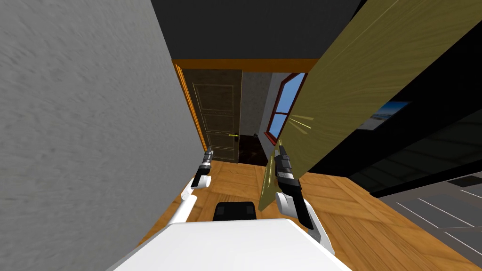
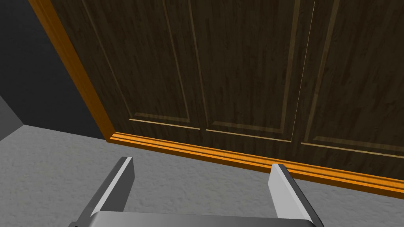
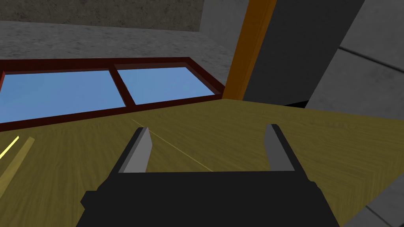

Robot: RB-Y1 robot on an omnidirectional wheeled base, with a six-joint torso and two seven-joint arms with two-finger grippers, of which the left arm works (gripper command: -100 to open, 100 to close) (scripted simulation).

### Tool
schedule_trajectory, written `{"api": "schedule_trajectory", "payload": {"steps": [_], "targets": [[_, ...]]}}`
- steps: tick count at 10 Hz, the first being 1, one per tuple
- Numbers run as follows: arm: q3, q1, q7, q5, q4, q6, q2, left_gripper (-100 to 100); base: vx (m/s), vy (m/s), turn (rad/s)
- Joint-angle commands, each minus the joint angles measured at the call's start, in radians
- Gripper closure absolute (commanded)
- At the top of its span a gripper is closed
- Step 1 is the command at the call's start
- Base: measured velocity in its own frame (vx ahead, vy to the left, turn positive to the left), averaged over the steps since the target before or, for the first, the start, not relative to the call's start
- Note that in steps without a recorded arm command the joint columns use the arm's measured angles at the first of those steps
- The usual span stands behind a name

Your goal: Pull the door open

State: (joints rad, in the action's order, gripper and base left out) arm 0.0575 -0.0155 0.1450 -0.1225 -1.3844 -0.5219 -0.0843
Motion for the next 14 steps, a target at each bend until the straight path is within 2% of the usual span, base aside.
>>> {"api": "schedule_trajectory", "payload": {"steps": [1,2,4,5,9,10,13,14], "targets": [[0.007,-0.036,0.001,-0.002,0.05,-0.001,0.001,-100,0.065,0.028,-0.092],[0.007,-0.036,0.001,-0.002,0.059,-0.001,0.001,-100,0.047,0.023,-0.025],[0.016,-0.082,0.002,-0.005,0.126,0.0,0.002,-100,0.061,0.032,-0.049],[0.016,-0.082,0.002,-0.005,0.129,0.0,0.002,-100,0.052,0.032,-0.03],[0.034,-0.172,0.005,-0.011,0.258,0.001,0.008,-100,0.079,0.034,-0.064],[0.034,-0.172,0.005,-0.011,0.268,0.001,0.008,-100,0.068,0.021,-0.025],[0.046,-0.237,0.008,-0.015,0.365,0.002,0.014,-100,0.074,0.03,-0.061],[0.046,-0.237,0.008,-0.015,0.367,0.002,0.014,-100,0.061,0.023,-0.014]]}}
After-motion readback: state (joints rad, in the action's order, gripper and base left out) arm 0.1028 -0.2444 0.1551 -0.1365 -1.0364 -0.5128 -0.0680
